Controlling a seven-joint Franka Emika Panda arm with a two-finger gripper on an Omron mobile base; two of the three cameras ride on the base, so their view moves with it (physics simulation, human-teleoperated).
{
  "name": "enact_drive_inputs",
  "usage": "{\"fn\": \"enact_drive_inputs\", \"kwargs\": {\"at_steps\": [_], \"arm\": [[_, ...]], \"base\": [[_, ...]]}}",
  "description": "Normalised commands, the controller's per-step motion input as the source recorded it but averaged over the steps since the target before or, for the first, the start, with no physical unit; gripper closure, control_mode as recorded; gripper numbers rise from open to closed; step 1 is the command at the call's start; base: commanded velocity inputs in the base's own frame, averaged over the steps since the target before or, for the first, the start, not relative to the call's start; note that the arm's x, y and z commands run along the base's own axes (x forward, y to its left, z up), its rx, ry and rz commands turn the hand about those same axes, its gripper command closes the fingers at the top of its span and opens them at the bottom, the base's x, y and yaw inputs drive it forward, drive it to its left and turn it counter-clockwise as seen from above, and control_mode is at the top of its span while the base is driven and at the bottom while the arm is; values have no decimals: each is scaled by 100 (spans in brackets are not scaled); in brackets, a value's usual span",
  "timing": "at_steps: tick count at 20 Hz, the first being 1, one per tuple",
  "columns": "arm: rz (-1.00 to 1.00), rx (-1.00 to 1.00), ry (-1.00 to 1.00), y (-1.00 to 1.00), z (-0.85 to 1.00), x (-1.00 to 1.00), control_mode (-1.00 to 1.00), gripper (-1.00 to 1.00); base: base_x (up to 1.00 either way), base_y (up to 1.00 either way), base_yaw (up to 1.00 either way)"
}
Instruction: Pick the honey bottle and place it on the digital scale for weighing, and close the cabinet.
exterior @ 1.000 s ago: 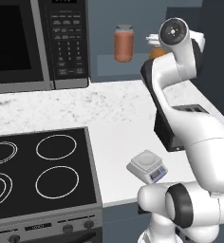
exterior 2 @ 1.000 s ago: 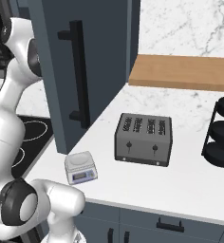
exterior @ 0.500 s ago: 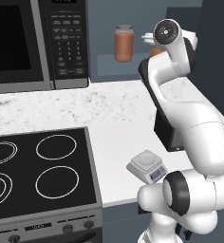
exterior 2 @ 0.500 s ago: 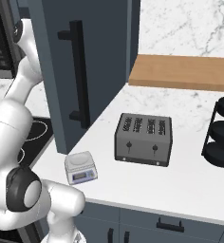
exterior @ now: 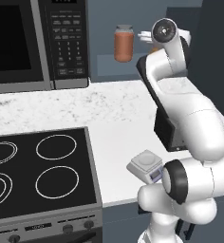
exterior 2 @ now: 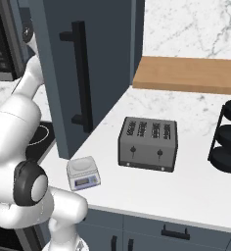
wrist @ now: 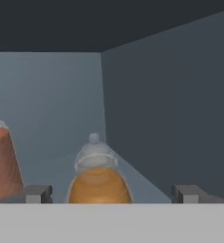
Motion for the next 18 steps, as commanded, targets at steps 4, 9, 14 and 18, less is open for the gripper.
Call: {"fn": "enact_drive_inputs", "kwargs": {"at_steps": [4,9,14,18], "arm": [[0,-2,0,14,0,37,-100,-100],[0,-4,0,7,0,36,-100,-100],[0,-1,0,0,-2,21,-100,-100],[0,0,0,-33,-4,1,-100,-100]], "base": [[0,0,0],[0,0,0],[0,0,0],[0,0,0]]}}
